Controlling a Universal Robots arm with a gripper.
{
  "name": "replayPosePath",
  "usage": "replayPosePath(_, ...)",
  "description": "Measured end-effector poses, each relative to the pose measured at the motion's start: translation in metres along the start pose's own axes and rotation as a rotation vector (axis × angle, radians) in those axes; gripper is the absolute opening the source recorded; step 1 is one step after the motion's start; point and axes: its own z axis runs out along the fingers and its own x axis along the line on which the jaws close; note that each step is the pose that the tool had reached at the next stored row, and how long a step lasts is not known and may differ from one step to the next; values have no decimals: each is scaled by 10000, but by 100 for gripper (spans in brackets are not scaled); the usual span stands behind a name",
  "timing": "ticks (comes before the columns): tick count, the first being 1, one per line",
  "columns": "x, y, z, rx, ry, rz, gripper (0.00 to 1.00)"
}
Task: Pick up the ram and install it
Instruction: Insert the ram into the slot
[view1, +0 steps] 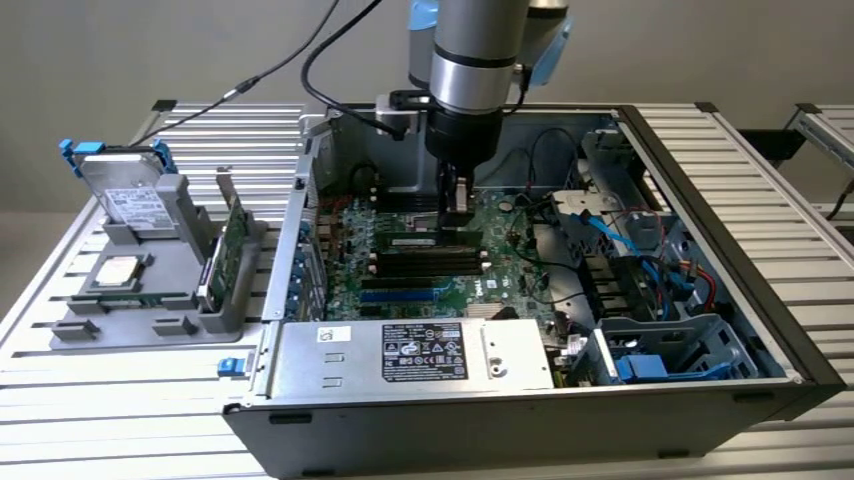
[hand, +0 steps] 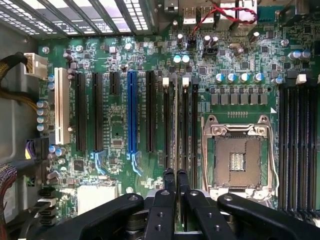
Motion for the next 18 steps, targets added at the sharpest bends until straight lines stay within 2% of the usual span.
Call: replayPosePath(18, 34, -32, 140, -1, 12, -208, 13)
